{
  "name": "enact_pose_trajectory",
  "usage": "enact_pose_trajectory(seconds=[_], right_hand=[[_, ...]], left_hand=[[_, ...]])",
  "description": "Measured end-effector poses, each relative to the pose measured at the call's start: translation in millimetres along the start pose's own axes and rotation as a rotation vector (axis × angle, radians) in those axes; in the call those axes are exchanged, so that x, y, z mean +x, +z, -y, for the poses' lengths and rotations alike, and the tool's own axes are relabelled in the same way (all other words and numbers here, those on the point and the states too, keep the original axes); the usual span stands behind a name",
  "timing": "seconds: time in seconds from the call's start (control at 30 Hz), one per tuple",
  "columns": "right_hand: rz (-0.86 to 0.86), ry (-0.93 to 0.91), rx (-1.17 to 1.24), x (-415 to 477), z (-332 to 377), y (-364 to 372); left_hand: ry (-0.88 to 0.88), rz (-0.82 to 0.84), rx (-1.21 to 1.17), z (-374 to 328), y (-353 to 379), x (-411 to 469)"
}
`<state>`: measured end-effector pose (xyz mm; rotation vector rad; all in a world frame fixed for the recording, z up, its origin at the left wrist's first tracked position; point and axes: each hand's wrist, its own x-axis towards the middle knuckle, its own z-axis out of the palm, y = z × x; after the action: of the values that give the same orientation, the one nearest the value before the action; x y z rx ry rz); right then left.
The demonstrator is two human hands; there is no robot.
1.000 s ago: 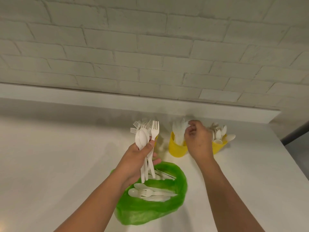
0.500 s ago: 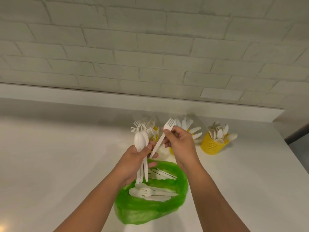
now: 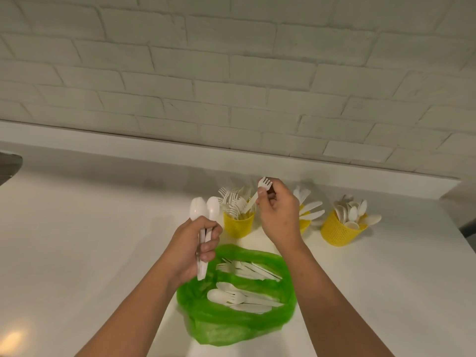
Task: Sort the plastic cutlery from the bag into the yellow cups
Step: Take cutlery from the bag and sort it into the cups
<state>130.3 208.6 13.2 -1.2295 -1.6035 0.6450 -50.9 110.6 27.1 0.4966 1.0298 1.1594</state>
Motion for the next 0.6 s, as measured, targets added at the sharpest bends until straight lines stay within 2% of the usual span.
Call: enact_pose_trajectory(seconds=[0.17, 0.3, 0.37, 0.43, 0.5, 0.53, 0.6], right_hand=[[0.122, -0.05, -0.134, -10, -14, 8], [0.179, -0.303, -0.443, -16, -40, 16], [0.182, -0.352, -0.52, -16, -40, 15], [0.131, -0.341, -0.444, -21, -30, 11], [0.04, -0.249, -0.243, -29, -12, 6], [0.024, -0.144, -0.08, -36, 0, 5], [0.122, 0.133, 0.305, -48, 23, 4]], left_hand=[[0.039, 0.074, -0.049, -1, 12, -1], [0.048, 0.052, -0.053, -1, 20, 2], [0.053, 0.024, -0.021, 0, 22, 1], [0.059, 0.002, -0.002, -1, 24, 0], [0.065, -0.006, 0.025, -2, 26, -1], [0.069, -0.016, 0.069, -2, 27, -1], [0.106, -0.05, 0.271, 0, 31, 1]])
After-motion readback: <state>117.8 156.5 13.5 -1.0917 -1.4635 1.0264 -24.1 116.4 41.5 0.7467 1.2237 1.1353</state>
